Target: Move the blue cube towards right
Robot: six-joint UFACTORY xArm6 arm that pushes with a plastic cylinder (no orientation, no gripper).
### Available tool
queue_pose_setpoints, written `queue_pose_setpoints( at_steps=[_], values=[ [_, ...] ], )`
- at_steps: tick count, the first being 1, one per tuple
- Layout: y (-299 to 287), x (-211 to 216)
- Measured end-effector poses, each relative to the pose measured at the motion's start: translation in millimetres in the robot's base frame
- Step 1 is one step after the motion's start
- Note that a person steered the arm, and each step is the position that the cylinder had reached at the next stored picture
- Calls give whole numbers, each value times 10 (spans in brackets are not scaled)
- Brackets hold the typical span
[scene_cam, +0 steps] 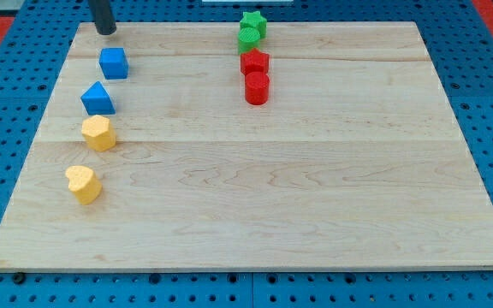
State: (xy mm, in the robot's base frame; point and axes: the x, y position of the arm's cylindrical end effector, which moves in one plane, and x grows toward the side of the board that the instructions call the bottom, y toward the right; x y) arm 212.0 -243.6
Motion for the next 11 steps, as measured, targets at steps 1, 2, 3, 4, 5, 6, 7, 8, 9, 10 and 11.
queue_pose_setpoints(
  at_steps=[1,2,3,4,5,6,7,8,9,10,11],
  values=[
    [-196,117],
    [-318,189],
    [-344,148],
    [-346,100],
    [-326,161],
    [-271,339],
    [-213,441],
    [-207,442],
    [-104,508],
    [77,876],
    [200,961]
  ],
)
